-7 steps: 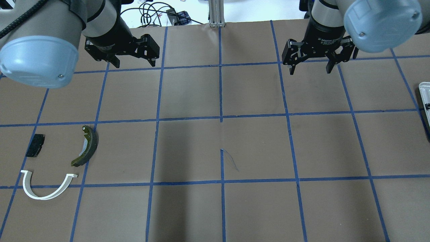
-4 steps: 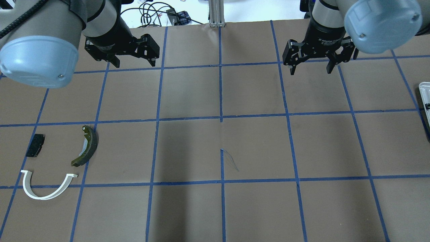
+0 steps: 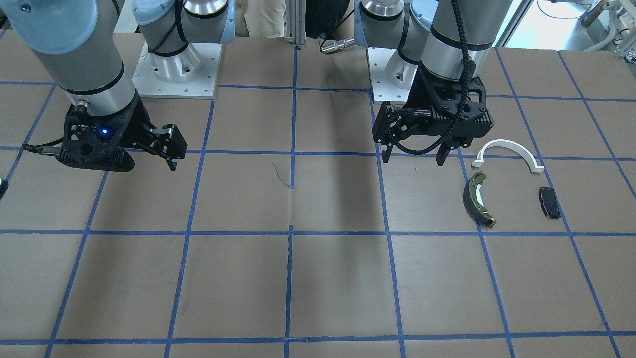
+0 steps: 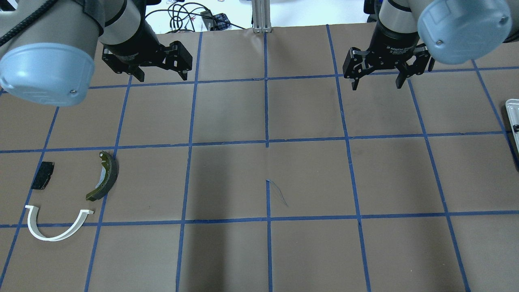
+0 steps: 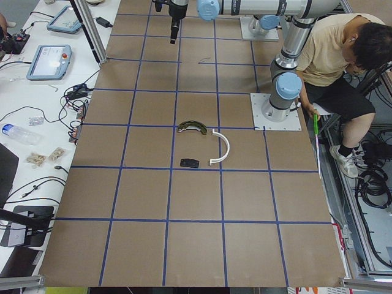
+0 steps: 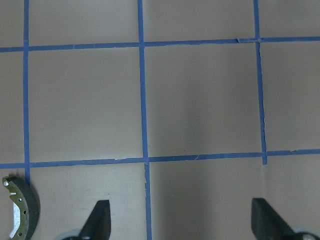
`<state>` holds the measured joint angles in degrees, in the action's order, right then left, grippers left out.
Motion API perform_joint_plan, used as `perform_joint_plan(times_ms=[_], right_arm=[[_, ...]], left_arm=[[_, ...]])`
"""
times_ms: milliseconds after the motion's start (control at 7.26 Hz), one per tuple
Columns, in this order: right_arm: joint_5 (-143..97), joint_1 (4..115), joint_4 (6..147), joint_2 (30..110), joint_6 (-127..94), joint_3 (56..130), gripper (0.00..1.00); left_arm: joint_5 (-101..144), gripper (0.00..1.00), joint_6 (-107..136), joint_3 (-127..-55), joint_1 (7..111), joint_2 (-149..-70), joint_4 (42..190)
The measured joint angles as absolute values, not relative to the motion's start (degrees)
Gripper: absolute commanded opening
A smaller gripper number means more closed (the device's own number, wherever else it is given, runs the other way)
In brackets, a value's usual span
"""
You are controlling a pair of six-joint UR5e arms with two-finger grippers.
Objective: Place bearing gear from tray to pile
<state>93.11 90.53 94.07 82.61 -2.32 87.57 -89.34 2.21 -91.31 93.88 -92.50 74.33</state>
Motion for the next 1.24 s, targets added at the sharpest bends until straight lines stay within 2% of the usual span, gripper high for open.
perform_joint_plan(times_ms=[275, 551, 1239], right_arm=[[92.82, 83.23, 94.88, 82.22, 9.31, 87.41, 1.00], [90.39, 68.93, 96.99, 79.88, 24.18, 87.56, 1.00], [88.80, 46.82, 115.09, 63.39, 53.84, 86.08, 1.00]], left_arm=[[-89.25, 1.00, 2.20, -91.44, 93.92, -92.50, 74.28], [-89.29, 1.00, 2.20, -91.49, 93.87, -92.49, 74.27], [-89.26, 1.00, 2.20, -91.43, 93.88, -92.51, 74.27]])
